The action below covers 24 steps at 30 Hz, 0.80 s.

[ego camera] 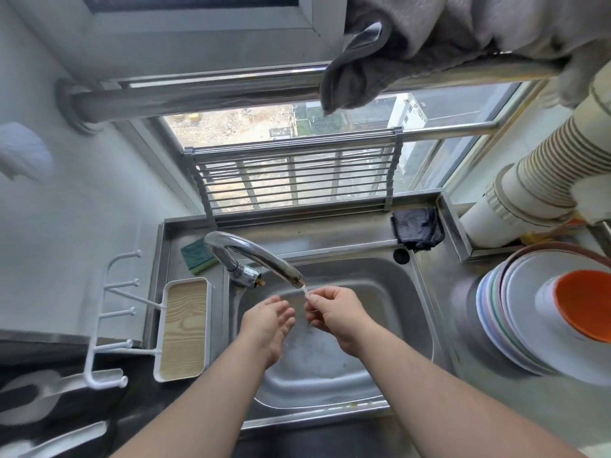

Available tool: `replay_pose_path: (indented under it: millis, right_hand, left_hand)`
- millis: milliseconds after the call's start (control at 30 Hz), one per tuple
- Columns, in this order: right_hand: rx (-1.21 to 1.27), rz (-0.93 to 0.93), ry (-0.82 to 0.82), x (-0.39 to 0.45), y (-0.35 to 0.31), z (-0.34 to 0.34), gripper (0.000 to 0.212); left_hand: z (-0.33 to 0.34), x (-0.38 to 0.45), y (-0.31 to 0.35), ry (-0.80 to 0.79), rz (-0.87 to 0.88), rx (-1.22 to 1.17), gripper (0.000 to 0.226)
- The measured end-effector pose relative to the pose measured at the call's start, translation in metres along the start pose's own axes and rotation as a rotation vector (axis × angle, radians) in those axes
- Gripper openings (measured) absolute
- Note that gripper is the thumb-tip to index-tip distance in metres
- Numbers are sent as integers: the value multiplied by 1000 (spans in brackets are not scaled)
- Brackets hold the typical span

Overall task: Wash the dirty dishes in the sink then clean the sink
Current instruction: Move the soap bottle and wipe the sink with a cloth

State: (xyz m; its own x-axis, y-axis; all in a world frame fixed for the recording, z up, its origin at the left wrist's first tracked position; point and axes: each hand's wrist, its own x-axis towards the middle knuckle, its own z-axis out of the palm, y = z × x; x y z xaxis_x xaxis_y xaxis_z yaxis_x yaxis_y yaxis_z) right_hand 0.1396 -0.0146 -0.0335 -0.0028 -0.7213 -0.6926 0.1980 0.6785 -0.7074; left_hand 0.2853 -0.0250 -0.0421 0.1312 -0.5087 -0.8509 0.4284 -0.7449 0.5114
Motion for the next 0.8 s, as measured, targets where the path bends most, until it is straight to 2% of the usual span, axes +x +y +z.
replay_pose_path:
  millis: [167, 233, 300, 400, 533, 633, 700, 800]
  right_hand:
    - [2, 56, 43, -4, 7, -7, 17]
    - [7, 72, 68, -4, 8, -12, 15]
    - [18, 88, 92, -4, 9, -15, 13]
    - [32, 98, 107, -3, 8, -15, 14]
    - [14, 87, 104, 5, 3, -12, 13]
    - [-7, 78, 113, 7, 2, -18, 12]
    - [-19, 79, 135, 9, 1, -27, 12]
    - [-59, 84, 167, 12, 2, -43, 12]
  left_hand:
    - [3, 25, 32, -62, -115, -239, 63]
    - [9, 36, 40, -53, -160, -340, 71]
    - [16, 44, 42, -13, -204, -407, 66]
    - [25, 51, 40, 16, -214, -448, 46]
    - [33, 53, 38, 115, -235, -356, 26]
    - [37, 55, 40, 156, -213, -310, 32]
    - [40, 58, 44, 169, -184, -358, 40]
    - [41, 56, 41, 179, -139, -396, 39]
